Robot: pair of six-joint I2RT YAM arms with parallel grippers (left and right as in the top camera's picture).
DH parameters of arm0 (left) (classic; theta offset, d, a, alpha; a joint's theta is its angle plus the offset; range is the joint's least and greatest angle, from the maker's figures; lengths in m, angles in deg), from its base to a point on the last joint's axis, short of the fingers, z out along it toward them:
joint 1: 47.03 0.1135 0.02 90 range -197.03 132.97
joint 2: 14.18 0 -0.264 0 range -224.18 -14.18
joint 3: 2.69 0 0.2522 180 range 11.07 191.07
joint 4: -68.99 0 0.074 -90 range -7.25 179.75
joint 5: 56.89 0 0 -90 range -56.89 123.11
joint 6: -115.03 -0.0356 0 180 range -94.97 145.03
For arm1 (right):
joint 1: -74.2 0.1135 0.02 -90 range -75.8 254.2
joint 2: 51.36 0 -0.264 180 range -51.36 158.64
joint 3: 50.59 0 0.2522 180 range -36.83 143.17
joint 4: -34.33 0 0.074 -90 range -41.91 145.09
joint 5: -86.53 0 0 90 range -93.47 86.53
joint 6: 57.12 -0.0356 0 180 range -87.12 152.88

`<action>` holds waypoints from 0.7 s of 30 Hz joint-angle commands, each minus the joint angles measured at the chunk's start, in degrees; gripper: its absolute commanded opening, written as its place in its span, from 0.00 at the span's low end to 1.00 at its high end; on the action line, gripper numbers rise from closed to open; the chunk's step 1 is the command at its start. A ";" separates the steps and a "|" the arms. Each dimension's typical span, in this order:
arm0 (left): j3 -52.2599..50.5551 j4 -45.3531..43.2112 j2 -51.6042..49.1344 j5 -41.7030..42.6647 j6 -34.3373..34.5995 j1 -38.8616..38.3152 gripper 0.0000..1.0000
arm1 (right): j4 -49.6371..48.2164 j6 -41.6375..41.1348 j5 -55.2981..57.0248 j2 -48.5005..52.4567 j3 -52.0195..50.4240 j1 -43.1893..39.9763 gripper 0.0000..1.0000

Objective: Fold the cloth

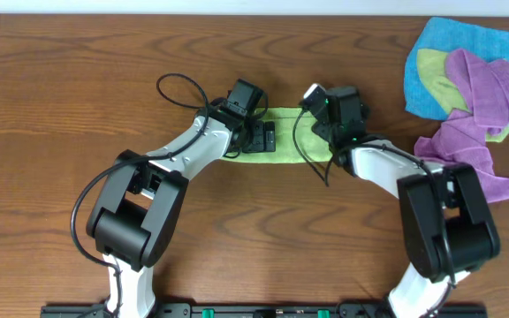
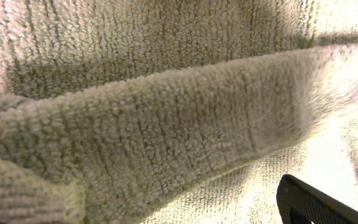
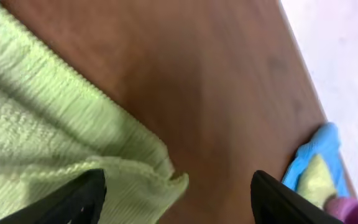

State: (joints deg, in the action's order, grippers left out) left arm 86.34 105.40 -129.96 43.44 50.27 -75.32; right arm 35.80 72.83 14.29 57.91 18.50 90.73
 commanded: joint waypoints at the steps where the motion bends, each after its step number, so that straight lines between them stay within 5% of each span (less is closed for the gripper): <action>1: -1.40 1.57 -2.82 -0.24 0.02 0.09 0.98 | -2.99 -1.68 -0.74 1.53 0.15 0.26 0.76; 12: -1.40 2.69 -2.82 -0.24 0.02 0.09 0.98 | -18.21 -7.96 0.96 4.35 0.17 -1.53 0.87; 14: -1.40 2.84 -2.82 -0.22 0.02 0.09 0.98 | -18.86 -8.20 1.90 4.35 0.17 -1.88 0.99; 21: -1.33 2.86 -2.64 -0.07 0.04 0.09 0.95 | -15.47 -9.33 16.55 -0.22 0.17 -0.46 0.99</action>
State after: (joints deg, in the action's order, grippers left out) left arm 86.45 106.41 -129.96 43.22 50.22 -75.32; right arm 17.48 65.94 24.58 61.14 18.57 89.47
